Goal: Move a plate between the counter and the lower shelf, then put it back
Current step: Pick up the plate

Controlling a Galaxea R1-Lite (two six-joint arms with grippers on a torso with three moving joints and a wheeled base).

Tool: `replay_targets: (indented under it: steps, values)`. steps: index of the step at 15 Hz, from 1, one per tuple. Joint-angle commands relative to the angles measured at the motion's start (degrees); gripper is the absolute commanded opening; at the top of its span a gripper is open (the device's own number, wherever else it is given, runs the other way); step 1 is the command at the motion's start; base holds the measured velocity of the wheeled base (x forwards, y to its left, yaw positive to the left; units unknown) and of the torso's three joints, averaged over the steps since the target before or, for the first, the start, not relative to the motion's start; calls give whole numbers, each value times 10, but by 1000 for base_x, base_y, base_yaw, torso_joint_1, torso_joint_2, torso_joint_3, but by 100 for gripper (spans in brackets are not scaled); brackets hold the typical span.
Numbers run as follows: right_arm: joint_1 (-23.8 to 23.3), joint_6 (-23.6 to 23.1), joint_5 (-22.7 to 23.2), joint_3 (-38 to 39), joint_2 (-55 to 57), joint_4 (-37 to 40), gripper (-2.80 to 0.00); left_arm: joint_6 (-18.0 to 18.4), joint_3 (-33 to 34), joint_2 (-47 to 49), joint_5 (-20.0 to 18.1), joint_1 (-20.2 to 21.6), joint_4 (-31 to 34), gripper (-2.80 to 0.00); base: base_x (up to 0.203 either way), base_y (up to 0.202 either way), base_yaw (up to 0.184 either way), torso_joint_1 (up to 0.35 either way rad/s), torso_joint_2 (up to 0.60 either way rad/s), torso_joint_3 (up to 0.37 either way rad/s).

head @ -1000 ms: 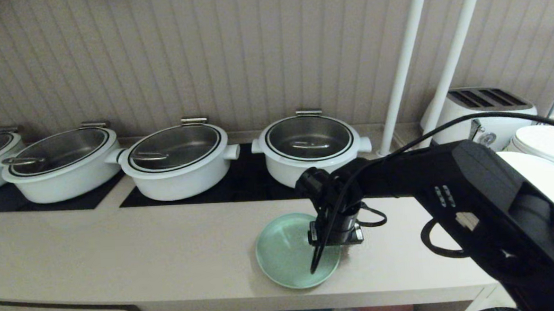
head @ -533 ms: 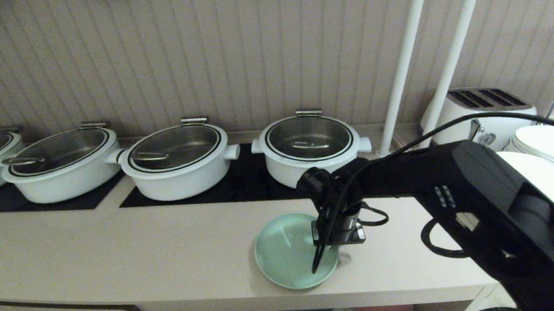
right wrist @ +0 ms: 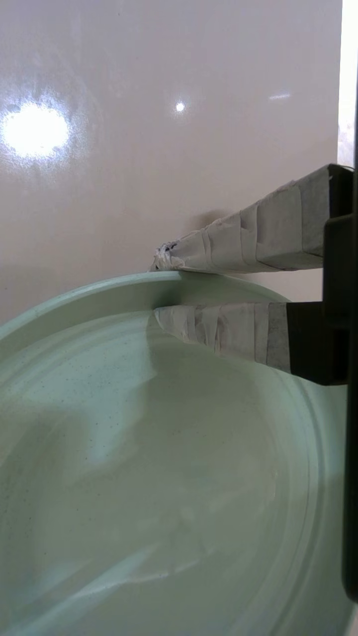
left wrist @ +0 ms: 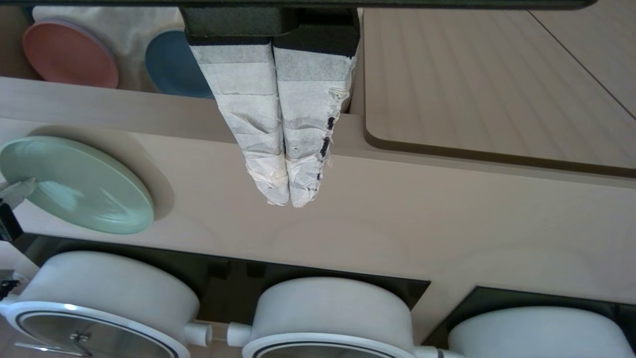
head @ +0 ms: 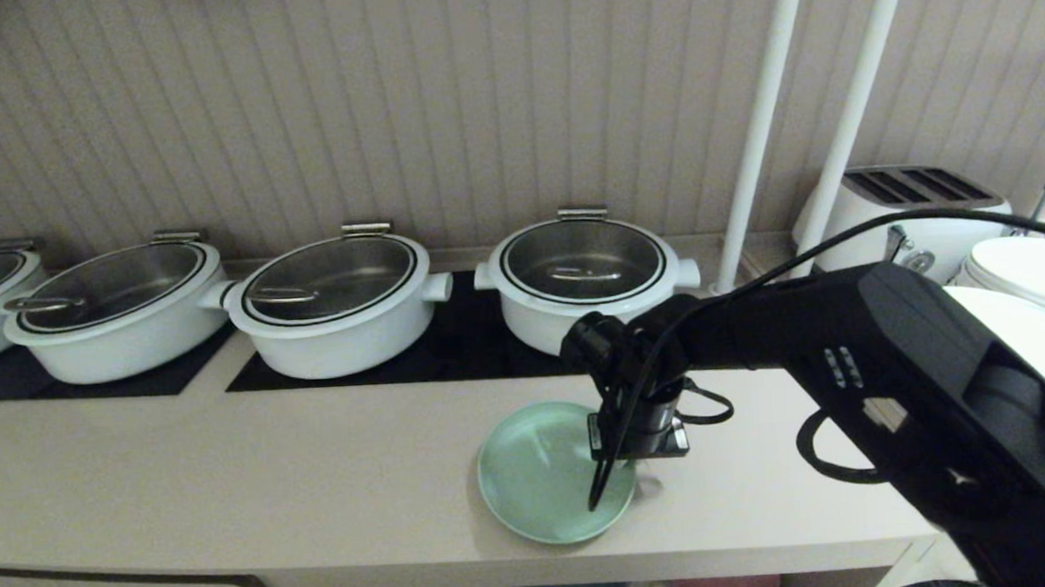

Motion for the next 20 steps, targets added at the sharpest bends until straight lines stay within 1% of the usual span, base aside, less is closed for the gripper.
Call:
replay_targets:
  steps: [1, 8, 11, 14, 17, 20]
  values:
    - [-1, 2, -1, 0, 1, 5, -280, -1, 0, 0, 0, 0, 0, -280, 0, 0, 0, 0, 0, 0]
    - [-15, 2, -2, 3, -33, 11, -280, 0, 0, 0, 0, 0, 0, -280, 0, 0, 0, 0, 0, 0]
    - [-30, 1, -4, 5, -60, 32, -280, -1, -1, 0, 0, 0, 0, -280, 0, 0, 0, 0, 0, 0]
    - [-47, 1, -4, 9, -83, 34, -280, 0, 0, 0, 0, 0, 0, -280, 0, 0, 0, 0, 0, 0]
    - [-50, 1, -5, 18, -101, 34, -280, -1, 0, 0, 0, 0, 0, -280, 0, 0, 0, 0, 0, 0]
    - [-50, 23, -6, 38, -117, 34, -280, -1, 0, 0, 0, 0, 0, -280, 0, 0, 0, 0, 0, 0]
